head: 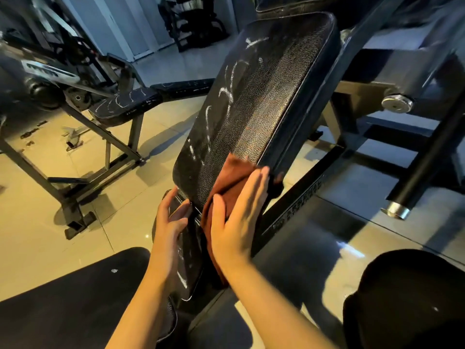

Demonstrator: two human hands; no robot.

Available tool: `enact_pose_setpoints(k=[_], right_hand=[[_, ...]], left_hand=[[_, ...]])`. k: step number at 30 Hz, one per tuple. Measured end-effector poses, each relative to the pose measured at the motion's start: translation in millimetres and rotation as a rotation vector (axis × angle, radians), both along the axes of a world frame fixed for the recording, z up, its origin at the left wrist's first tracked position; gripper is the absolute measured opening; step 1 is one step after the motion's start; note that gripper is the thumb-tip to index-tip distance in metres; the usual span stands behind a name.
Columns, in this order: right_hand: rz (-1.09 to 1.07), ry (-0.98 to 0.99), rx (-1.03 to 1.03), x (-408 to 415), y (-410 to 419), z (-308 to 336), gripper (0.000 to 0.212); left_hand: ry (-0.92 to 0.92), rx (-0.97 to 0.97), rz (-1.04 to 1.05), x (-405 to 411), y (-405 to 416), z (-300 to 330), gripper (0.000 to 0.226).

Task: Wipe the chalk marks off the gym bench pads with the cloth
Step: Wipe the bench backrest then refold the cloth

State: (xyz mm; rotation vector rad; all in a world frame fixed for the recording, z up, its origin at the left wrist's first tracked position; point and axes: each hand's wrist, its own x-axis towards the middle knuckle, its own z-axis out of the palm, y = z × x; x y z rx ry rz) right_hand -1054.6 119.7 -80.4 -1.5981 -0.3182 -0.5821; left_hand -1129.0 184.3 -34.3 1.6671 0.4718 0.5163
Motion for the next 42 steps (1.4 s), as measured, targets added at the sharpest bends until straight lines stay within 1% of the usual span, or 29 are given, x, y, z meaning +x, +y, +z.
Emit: enact_pose_setpoints(k=[2,3,5,6,9,12,14,15,17,19,20,22,23,24,25,26,27,28,29,31,32,33,34,36,37,38,40,42], right_hand=[[0.033,0.003,-0.002,-13.8,1.4,-12.4,0.069],[0.051,0.013,0.025,-14.6,-0.8,-12.7,0.07],[0.098,0.055,0.079,-14.0,-9.8,-6.7,0.072],[0.122,0.074,0.092,-13.7,-14.7,-2.8,0.073],[0.132,0.084,0.048,-13.9,-24.1,1.1,0.075],[0.103,0.088,-0.013,-10.7,-31.0,5.8,0.074],[0.093,0.088,-0.08,-9.3,-36.6,11.3,0.075],[0.109,0.1,-0.115,-9.1,-39.4,14.3,0.075],[0.168,0.128,-0.179,-8.7,-46.3,19.8,0.075],[0.202,0.107,-0.251,-6.9,-56.9,25.3,0.078],[0.203,0.081,-0.313,-5.8,-63.1,28.8,0.079],[0.158,-0.053,-0.554,-3.2,-76.0,36.9,0.081],[0.156,-0.168,-0.683,-1.5,-81.5,41.4,0.076],[0.196,-0.275,-0.762,2.1,-86.5,46.4,0.065],[0.283,-0.333,-0.782,7.1,-91.7,52.4,0.049],[0.388,-0.333,-0.767,12.1,-97.6,60.5,0.033],[0.489,-0.303,-0.746,17.3,-104.3,68.6,0.022],[0.583,-0.262,-0.743,22.4,-112.2,76.8,0.017],[0.688,-0.222,-0.773,27.0,-119.1,85.1,0.019],[0.908,-0.144,-0.894,29.0,-128.8,99.7,0.041],[0.976,-0.116,-0.943,27.3,-130.4,104.9,0.045],[1.01,-0.092,-0.95,24.8,-130.4,108.3,0.039],[0.997,-0.063,-0.925,23.2,-130.2,110.4,0.029],[0.964,0.032,-0.827,22.3,-132.4,114.7,0.009],[0.974,0.07,-0.791,22.7,-134.9,114.5,0.004],[0.997,0.095,-0.772,22.8,-137.4,113.1,0.007],[1.035,0.114,-0.775,18.5,-140.5,105.2,0.02],[0.969,0.075,-0.84,12.6,-140.8,87.7,0.025]], left_hand=[[-0.001,-0.007,0.037,-1.2,-8.1,3.7,0.055],[-0.002,0.024,0.061,-2.6,-13.6,5.1,0.053],[0.035,0.146,0.118,-8.3,-23.2,5.9,0.052],[0.056,0.226,0.151,-11.7,-25.7,4.7,0.046],[0.09,0.421,0.214,-21.3,-27.0,-1.3,0.033],[0.21,0.624,0.157,-24.7,-25.8,-8.9,0.03],[0.293,0.694,0.102,-24.3,-25.6,-16.2,0.032],[0.302,0.715,0.101,-22.0,-25.6,-19.3,0.029],[0.279,0.73,0.11,-17.5,-28.4,-20.5,0.023],[0.247,0.748,0.098,-15.0,-32.9,-18.7,0.033],[0.222,0.746,0.083,-15.3,-35.0,-15.6,0.032],[0.119,0.698,0.024,-17.2,-36.9,-10.3,0.024],[0.055,0.675,-0.023,-19.1,-37.5,-6.6,0.022],[0.001,0.671,-0.071,-21.2,-38.0,-1.7,0.019],[-0.041,0.682,-0.111,-23.1,-38.1,2.9,0.017],[-0.077,0.693,-0.145,-25.0,-37.9,7.2,0.018],[-0.115,0.706,-0.17,-26.9,-37.5,11.7,0.023],[-0.149,0.717,-0.192,-28.4,-36.5,15.5,0.028],[-0.176,0.722,-0.211,-29.5,-35.6,19.0,0.032],[-0.208,0.706,-0.247,-30.9,-34.6,24.4,0.035],[-0.219,0.69,-0.255,-31.1,-34.9,26.4,0.036],[-0.227,0.678,-0.256,-31.3,-36.2,27.5,0.037],[-0.23,0.675,-0.252,-30.8,-37.6,27.5,0.04],[-0.213,0.648,-0.235,-30.8,-41.8,27.2,0.045],[-0.199,0.617,-0.214,-31.0,-43.9,27.4,0.043],[-0.19,0.588,-0.183,-30.8,-45.3,27.6,0.037],[-0.182,0.544,-0.123,-30.0,-46.3,28.1,0.026],[-0.186,0.513,-0.094,-29.4,-46.2,30.0,0.021]])
